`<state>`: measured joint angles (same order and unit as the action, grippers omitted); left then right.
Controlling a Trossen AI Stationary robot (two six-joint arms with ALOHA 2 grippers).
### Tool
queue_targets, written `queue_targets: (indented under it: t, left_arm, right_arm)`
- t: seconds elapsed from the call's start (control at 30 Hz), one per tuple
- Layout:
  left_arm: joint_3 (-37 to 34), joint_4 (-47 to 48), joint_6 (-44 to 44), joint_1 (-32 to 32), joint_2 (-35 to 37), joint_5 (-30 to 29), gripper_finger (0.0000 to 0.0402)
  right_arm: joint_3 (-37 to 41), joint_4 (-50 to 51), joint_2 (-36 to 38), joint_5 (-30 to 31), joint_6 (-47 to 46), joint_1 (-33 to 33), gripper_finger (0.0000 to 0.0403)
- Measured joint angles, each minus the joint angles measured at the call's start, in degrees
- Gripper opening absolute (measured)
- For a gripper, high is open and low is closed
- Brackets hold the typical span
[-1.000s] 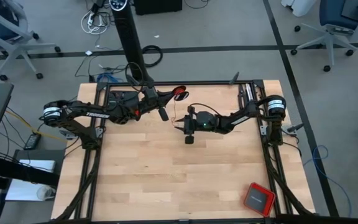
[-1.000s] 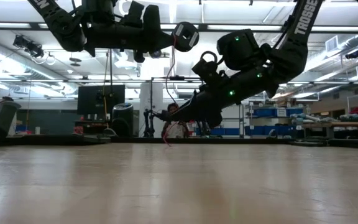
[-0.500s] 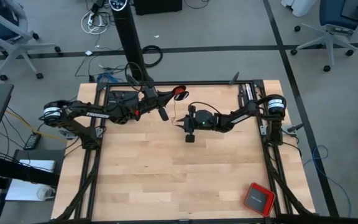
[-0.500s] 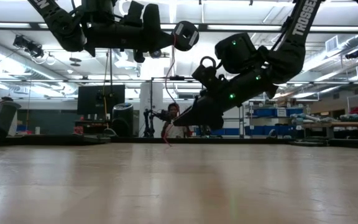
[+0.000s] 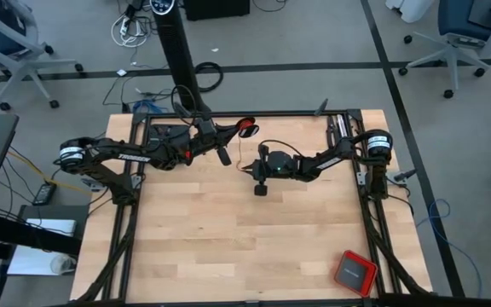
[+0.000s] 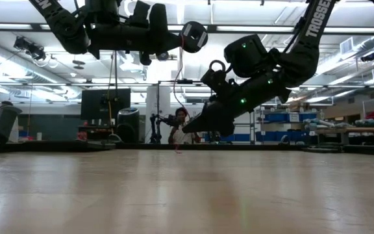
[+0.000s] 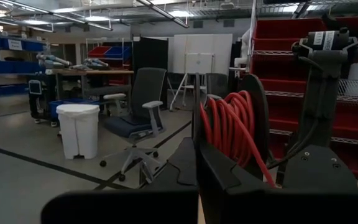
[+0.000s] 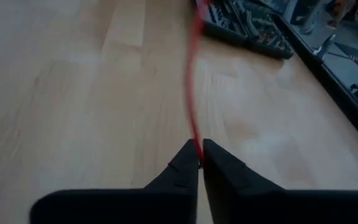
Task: Coil cords
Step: Coil the red wire onto the spool
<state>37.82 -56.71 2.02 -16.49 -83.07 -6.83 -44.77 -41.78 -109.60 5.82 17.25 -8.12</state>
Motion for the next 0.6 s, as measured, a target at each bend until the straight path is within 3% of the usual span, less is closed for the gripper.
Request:
queue_targets:
  t: [0.27, 0.6]
  left_arm:
    - [0.00, 0.69, -0.01, 0.00, -0.01, 0.00, 0.0000]
    - [0.00, 4.77, -5.46, 0.00, -0.02, 2.89, 0.0000]
  right_arm:
    - [0.02, 4.84, 1.17, 1.31, 0.03, -0.92, 0.0004]
    - [0.02, 26.49, 14.68, 18.68, -2.94, -7.73, 0.0001]
